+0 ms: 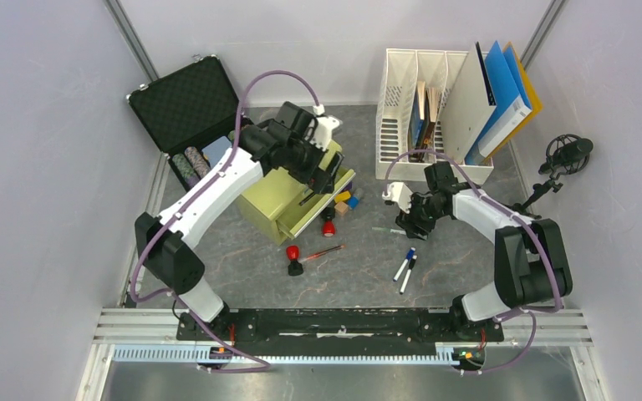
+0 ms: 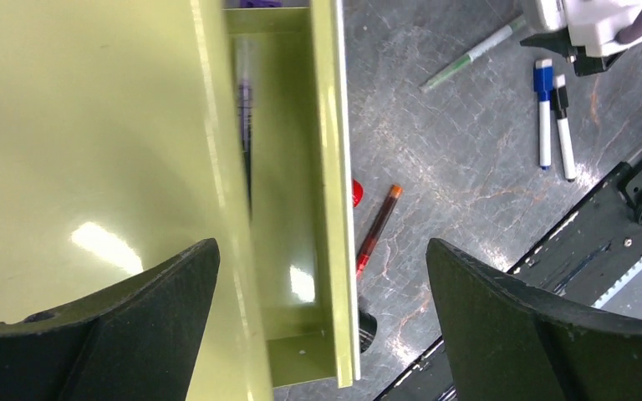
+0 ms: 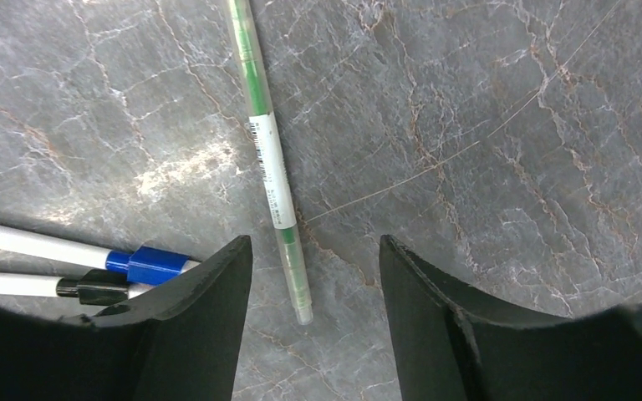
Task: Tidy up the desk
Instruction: Pick up the stationery from the center of the board.
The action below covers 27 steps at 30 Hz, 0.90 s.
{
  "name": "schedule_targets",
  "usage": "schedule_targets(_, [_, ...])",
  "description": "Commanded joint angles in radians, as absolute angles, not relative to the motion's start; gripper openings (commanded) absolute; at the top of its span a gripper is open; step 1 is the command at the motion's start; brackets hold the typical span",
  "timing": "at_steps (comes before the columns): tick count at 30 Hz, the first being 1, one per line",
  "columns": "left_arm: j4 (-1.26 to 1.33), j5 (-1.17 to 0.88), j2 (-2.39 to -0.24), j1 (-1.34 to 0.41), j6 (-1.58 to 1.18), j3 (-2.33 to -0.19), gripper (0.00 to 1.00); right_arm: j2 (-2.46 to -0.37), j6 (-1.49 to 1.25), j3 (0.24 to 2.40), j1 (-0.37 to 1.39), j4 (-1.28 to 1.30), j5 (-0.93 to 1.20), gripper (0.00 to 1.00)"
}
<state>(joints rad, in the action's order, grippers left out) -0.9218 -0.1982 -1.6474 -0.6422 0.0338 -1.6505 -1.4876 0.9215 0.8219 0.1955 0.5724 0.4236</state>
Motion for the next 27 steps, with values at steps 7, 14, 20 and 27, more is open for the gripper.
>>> schedule_targets(7, [-0.920, -0.383, -1.582, -0.446, 0.011, -1.700, 1.00, -1.542, 0.936, 0.804, 0.222, 0.499, 0.383, 0.55])
schedule_targets(14, [-0.914, -0.462, -1.572, -0.341, -0.032, -1.698, 1.00, -1.527, 0.942, 0.828, 0.222, 0.545, 0.379, 0.12])
schedule_targets(20, [-0.901, -0.469, -1.537, -0.267, -0.031, -1.709, 1.00, -1.473, 0.984, 0.981, 0.243, 0.691, 0.393, 0.00])
schedule_targets(27, [-0.896, -0.484, -1.524, -0.201, -0.038, -1.729, 1.00, -1.457, 1.120, 1.240, 0.342, 0.893, 0.415, 0.00])
